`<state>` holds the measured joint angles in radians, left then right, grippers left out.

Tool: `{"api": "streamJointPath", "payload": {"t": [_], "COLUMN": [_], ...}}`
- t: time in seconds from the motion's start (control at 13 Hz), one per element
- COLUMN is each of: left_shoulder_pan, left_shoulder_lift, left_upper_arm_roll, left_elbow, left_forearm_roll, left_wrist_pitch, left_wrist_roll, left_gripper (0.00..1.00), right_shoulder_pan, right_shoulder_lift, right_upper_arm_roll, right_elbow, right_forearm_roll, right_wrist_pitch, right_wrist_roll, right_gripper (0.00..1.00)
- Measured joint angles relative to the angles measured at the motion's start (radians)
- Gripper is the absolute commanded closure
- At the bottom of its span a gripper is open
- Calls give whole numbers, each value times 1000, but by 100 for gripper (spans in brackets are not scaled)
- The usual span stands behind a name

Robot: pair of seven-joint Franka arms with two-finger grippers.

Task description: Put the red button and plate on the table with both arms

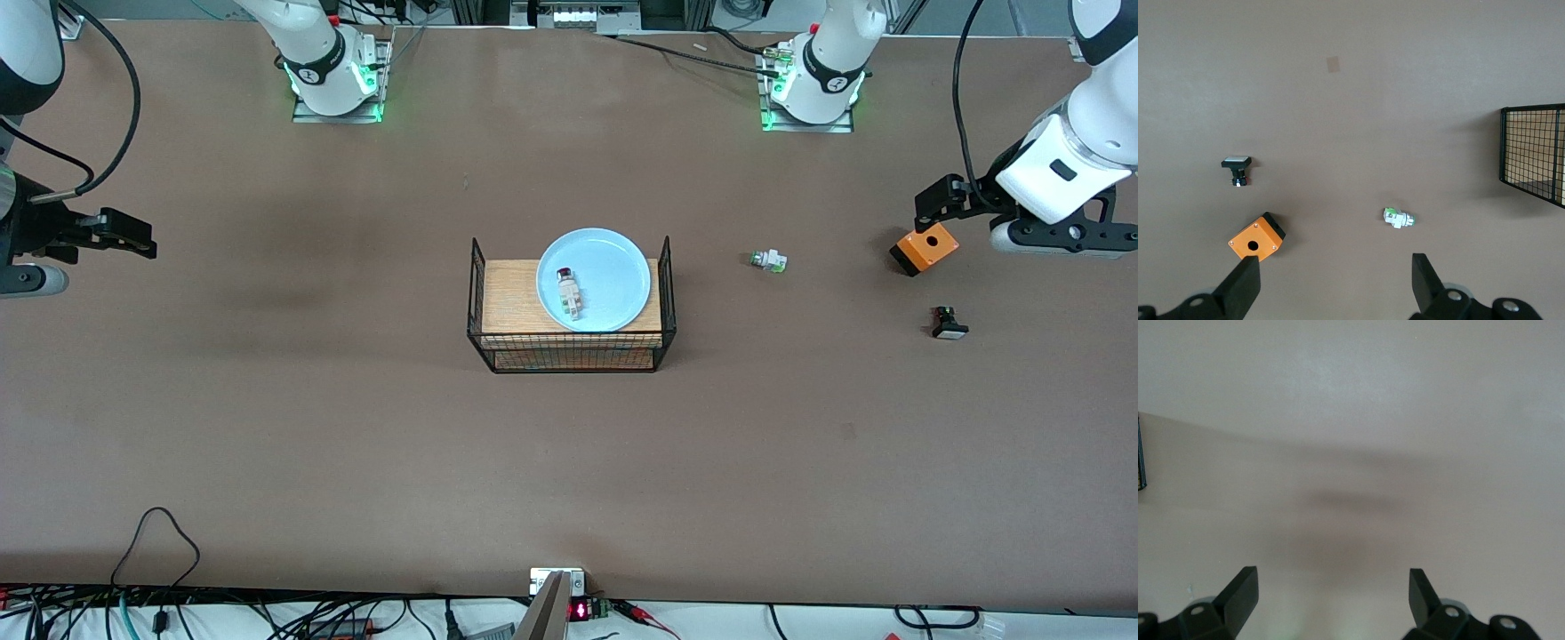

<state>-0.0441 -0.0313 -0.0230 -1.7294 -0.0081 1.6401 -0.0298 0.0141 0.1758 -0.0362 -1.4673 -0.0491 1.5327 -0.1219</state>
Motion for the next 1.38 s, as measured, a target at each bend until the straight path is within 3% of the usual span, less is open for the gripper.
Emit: {"api": "streamJointPath", "payload": {"t": [1.38], "left_shoulder_pan": [6], "left_shoulder_lift": [18], "left_upper_arm_roll": [-1], "left_elbow": [12], "left_forearm_roll": [0], "left_wrist_pitch": [-10], "left_wrist_roll": [0], "left_gripper": [0], "right_shoulder_pan": [-1], "right_shoulder_lift": [0], "right_upper_arm_roll": [0], "right_elbow": [0], "right_forearm_roll": [0], "right_wrist_pitch": [-1], "right_wrist_roll": [0], "right_gripper": [0]}}
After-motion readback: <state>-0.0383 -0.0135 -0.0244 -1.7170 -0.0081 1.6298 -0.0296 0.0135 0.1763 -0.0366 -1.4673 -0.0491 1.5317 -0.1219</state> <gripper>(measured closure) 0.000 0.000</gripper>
